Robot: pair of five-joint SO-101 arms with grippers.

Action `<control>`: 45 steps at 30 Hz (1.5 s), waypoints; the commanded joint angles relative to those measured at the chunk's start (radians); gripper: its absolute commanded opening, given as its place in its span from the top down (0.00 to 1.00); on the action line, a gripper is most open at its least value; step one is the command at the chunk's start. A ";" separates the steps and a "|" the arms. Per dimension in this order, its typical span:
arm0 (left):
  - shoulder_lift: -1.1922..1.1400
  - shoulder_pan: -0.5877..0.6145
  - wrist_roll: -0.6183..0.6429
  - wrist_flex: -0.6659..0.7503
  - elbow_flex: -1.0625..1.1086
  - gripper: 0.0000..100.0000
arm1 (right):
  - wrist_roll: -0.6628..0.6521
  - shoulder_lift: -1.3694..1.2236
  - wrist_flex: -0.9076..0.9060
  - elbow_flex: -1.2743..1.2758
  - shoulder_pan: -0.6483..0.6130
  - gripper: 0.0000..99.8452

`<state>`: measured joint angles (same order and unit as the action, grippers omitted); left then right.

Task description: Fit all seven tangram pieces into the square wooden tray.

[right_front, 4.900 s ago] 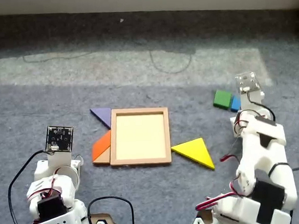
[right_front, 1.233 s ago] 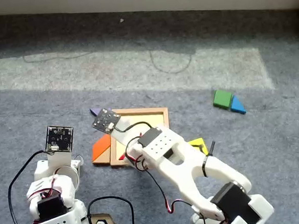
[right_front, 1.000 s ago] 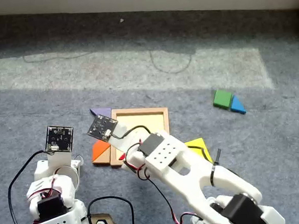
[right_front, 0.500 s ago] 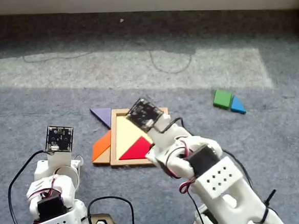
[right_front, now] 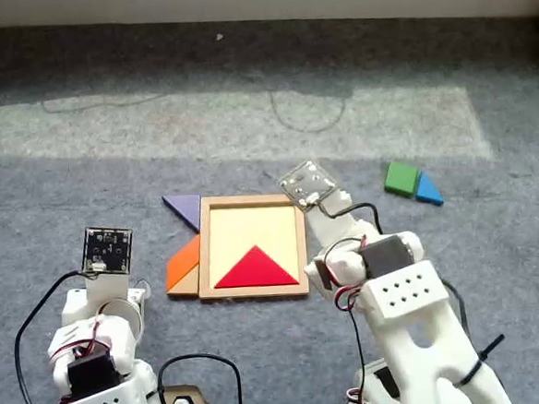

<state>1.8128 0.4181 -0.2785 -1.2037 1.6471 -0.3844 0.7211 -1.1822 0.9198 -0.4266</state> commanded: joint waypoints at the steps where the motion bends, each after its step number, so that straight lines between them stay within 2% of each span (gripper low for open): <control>1: 0.008 -0.004 -0.012 0.021 -0.005 0.78 | -0.098 -0.130 0.002 -0.021 0.015 0.68; 8: 0.008 -0.004 -0.012 0.021 -0.005 0.78 | -0.195 -0.367 0.012 -0.130 0.038 0.68; 17: 0.008 -0.004 -0.012 0.018 -0.005 0.78 | -0.265 -0.549 0.117 -0.165 0.099 0.68; 23: 0.008 -0.004 -0.012 0.018 -0.005 0.78 | -0.296 -0.578 0.153 -0.165 0.151 0.68; 32: 0.008 -0.004 -0.012 0.017 -0.005 0.78 | -0.298 -0.581 0.269 -0.156 0.150 0.68; 45: 0.008 -0.004 -0.012 0.015 -0.005 0.78 | -0.293 -0.582 0.271 -0.151 0.157 0.68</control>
<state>1.8128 0.4181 -0.2785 -1.2037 1.6471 -0.6713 0.1350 -0.9260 0.7940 -0.2839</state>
